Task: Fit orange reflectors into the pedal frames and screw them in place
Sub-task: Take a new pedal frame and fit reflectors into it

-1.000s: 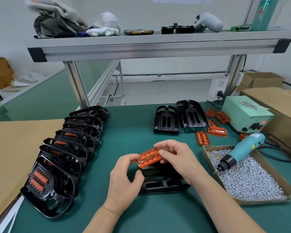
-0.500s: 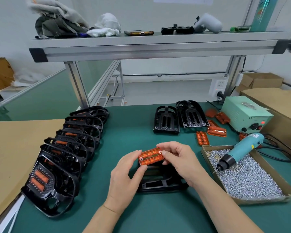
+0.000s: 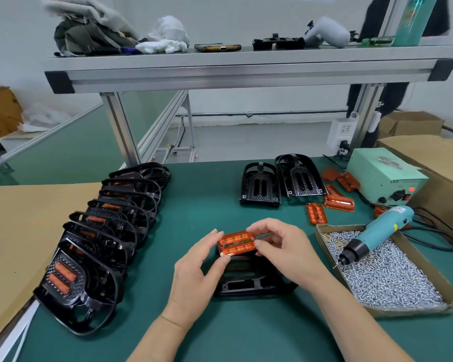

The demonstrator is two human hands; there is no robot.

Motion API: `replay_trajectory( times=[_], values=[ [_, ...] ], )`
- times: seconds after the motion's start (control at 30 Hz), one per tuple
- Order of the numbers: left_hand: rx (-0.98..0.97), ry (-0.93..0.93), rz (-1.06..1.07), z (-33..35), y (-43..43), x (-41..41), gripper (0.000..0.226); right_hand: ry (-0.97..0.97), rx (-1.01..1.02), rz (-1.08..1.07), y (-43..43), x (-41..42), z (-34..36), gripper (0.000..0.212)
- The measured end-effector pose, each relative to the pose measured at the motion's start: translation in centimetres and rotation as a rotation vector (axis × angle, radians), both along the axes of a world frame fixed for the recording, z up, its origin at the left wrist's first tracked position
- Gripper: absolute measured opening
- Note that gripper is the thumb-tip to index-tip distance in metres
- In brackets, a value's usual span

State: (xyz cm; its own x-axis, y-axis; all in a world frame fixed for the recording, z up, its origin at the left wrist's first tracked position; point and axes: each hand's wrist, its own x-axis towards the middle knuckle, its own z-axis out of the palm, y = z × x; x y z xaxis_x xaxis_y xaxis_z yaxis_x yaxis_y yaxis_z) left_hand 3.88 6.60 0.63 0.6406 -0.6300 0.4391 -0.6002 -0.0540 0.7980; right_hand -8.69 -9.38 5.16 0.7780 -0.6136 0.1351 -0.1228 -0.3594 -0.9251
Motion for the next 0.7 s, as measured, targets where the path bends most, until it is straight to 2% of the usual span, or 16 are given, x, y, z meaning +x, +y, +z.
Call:
replay_trajectory(
  times=[0.1, 0.2, 0.27, 0.47, 0.7],
  values=[
    [0.046, -0.010, -0.029, 0.0, 0.1, 0.1, 0.046, 0.097, -0.099, -0.036, -0.1, -0.3, 0.3, 0.019],
    [0.063, -0.007, -0.045, 0.0, 0.1, 0.1, 0.047, 0.202, -0.332, -0.038, -0.3, -0.4, 0.5, 0.012],
    [0.034, 0.029, -0.032, -0.1, 0.0, 0.1, 0.046, 0.206, -0.438, -0.051, -0.6, -0.6, 0.6, 0.009],
    [-0.107, 0.201, 0.198, -0.4, -0.2, 1.2, 0.035, 0.198, -0.363, -0.107, -1.0, -1.2, 0.4, 0.012],
    [-0.085, 0.211, 0.193, -0.8, -0.4, 1.7, 0.026, 0.270, -0.342, -0.109, 1.3, -0.2, -0.9, 0.009]
  ],
)
